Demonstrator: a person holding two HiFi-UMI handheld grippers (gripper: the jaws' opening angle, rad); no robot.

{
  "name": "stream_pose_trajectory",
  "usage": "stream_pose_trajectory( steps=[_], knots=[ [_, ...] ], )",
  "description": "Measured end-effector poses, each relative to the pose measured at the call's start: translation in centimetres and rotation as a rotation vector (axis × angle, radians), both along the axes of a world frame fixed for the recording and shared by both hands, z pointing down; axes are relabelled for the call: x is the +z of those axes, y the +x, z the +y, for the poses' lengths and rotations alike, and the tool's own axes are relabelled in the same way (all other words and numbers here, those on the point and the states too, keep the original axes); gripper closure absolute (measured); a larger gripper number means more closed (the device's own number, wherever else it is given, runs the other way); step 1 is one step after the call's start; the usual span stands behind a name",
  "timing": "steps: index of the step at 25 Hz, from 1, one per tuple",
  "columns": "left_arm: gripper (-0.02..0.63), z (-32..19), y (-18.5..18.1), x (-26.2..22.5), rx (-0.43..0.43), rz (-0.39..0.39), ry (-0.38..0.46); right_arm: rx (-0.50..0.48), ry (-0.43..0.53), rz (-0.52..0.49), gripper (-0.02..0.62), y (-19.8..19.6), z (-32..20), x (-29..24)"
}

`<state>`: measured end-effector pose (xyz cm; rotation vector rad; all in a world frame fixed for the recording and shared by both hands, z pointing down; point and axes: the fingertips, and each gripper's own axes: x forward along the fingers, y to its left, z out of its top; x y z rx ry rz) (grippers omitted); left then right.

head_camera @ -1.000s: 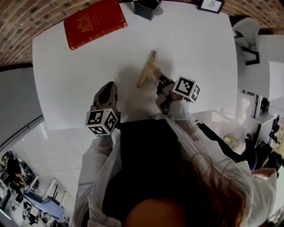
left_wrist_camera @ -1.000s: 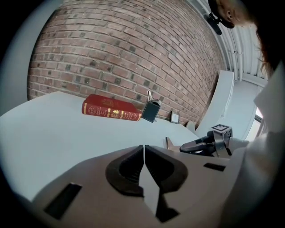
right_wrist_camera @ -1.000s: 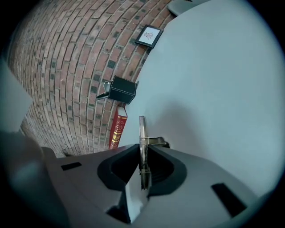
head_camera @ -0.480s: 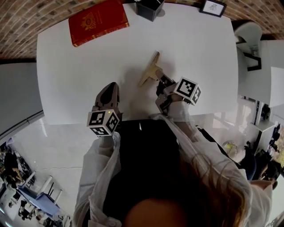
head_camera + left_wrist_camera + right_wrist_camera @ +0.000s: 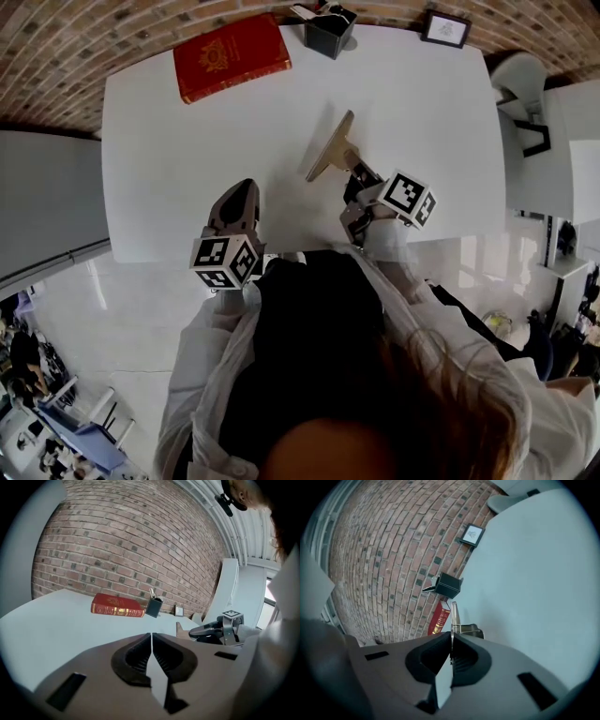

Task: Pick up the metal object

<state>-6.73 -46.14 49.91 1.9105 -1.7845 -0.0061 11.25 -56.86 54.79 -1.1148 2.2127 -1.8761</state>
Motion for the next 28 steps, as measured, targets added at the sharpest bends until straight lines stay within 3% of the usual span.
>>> stream_pose_trajectory(
  steps=[14, 21, 28],
  knots=[
    [0.583, 6.1, -5.6, -5.5, 0.046, 0.013, 0.123, 0.008, 0.395, 0.275, 0.584, -2.2, 6.5, -8.9],
    [0.583, 8.8, -8.7, -7.9, 0.07, -0.034, 0.172, -0.014, 0.635, 0.484, 0.584, -3.3, 10.7, -13.0],
    [0.583, 11.8, -10.6, -8.4, 0.082, -0.062, 0.196, 0.0, 0.809, 0.614, 0.584, -3.4, 14.8, -14.5]
  ],
)
